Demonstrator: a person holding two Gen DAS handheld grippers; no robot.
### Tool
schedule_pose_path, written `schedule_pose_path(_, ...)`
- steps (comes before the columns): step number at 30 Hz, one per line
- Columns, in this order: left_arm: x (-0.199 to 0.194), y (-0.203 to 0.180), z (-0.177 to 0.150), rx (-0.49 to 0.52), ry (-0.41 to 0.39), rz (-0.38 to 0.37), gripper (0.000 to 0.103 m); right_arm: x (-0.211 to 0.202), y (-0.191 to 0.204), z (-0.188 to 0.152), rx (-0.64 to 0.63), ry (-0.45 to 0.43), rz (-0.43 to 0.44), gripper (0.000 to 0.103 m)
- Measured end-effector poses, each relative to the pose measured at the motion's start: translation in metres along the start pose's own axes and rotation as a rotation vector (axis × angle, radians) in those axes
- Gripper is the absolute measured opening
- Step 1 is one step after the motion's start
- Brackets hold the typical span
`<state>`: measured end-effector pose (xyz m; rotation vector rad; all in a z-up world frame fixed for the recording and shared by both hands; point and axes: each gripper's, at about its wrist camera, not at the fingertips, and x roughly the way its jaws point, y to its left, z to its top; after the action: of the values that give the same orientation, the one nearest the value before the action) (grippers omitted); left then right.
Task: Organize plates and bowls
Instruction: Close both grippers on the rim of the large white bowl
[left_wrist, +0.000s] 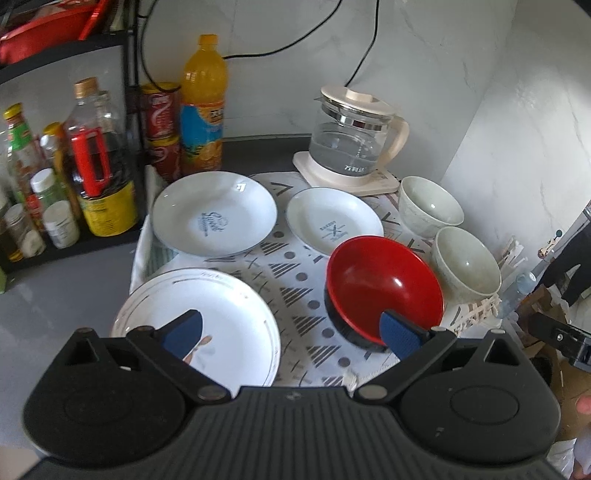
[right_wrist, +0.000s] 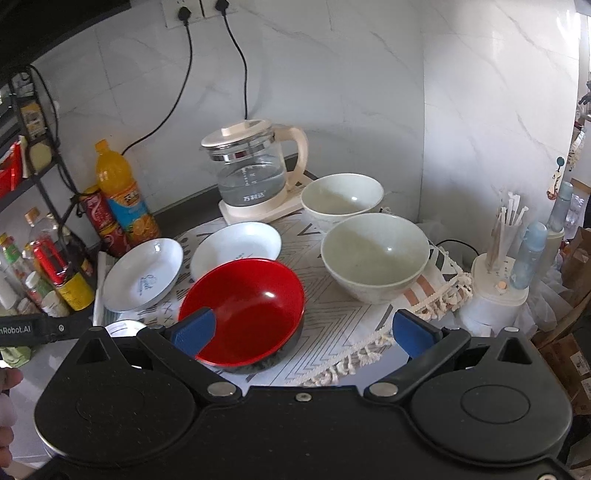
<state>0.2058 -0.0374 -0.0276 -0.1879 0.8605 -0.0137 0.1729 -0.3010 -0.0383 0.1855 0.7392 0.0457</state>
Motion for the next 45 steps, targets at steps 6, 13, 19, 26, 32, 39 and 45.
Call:
schedule_pose_path(6,0.027,-0.009,0.021,0.02,0.025,-0.026,0.1,0.023,-0.007,0.012,0.027,0.013,-0.029,0.103)
schedule_pose_path(13,0.06,-0.025,0.051,0.064,0.038,-0.074,0.1,0.048,-0.018,0.027,0.07,0.019,-0.078,0.103)
schedule_pose_path(19,0.083,-0.04,0.071,0.107,0.049,-0.106,0.1,0.062,-0.024,0.035,0.093,0.014,-0.11,0.102)
schedule_pose_path(26,0.105,-0.061,0.086,0.143,0.074,-0.136,0.1,0.073,-0.041,0.046,0.105,0.027,-0.145,0.102)
schedule_pose_path(32,0.122,-0.09,0.094,0.166,0.09,-0.167,0.098,0.085,-0.067,0.053,0.124,0.049,-0.162,0.097)
schedule_pose_path(39,0.144,-0.127,0.105,0.16,0.106,-0.197,0.094,0.102,-0.095,0.066,0.11,0.063,-0.154,0.094)
schedule_pose_path(45,0.17,-0.16,0.111,0.132,0.118,-0.221,0.088,0.123,-0.119,0.076,0.076,0.094,-0.151,0.086)
